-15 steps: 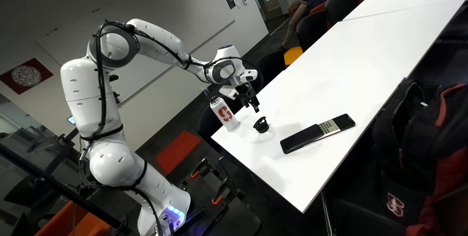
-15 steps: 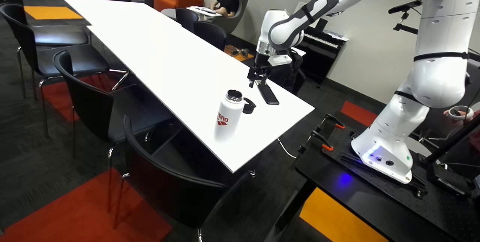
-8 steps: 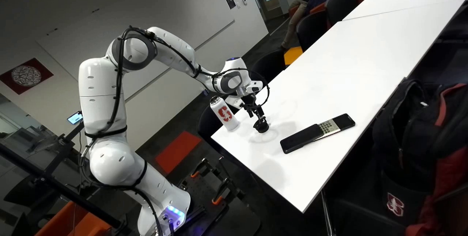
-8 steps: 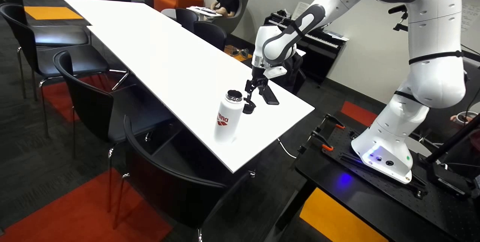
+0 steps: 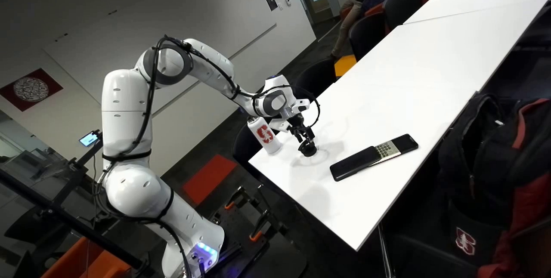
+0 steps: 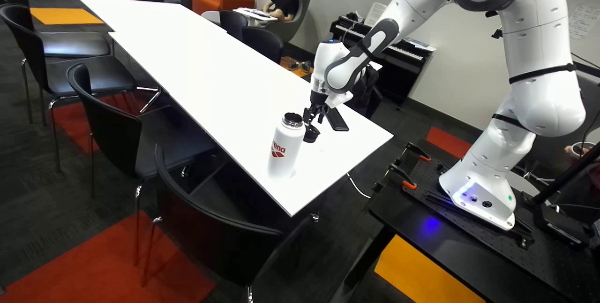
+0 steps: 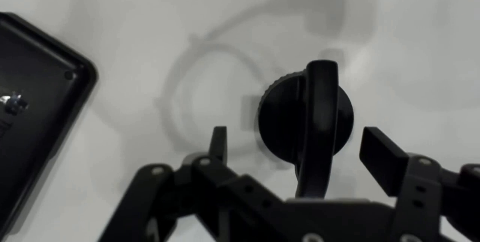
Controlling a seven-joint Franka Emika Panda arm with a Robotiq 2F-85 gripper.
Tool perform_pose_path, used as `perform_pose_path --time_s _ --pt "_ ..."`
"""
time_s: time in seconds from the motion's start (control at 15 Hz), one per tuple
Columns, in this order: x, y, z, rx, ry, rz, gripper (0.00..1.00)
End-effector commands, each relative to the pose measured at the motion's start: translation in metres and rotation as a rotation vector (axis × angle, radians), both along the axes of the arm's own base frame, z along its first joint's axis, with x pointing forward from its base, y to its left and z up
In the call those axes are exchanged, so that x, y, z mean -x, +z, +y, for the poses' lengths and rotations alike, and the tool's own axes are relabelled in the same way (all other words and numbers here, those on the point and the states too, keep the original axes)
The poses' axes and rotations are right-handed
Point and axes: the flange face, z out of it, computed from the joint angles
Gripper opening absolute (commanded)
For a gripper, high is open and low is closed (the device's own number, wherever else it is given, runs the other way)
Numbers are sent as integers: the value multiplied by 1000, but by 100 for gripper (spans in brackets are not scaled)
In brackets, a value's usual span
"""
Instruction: Take the lid and put it on the bottle
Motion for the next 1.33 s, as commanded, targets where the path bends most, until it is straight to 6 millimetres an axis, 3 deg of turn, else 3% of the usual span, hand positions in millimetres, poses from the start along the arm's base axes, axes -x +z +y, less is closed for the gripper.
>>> perform_pose_path --time_s 0.0,0.53,0.67,0.87,1.27 --pt "-8 -4 3 29 -10 -38 61" --pt "-7 0 7 36 -6 -40 1" --pt "-2 13 12 29 -4 -52 5" --pt "11 55 26 0 23 -89 5" --pt "47 161 63 -23 124 -182 5"
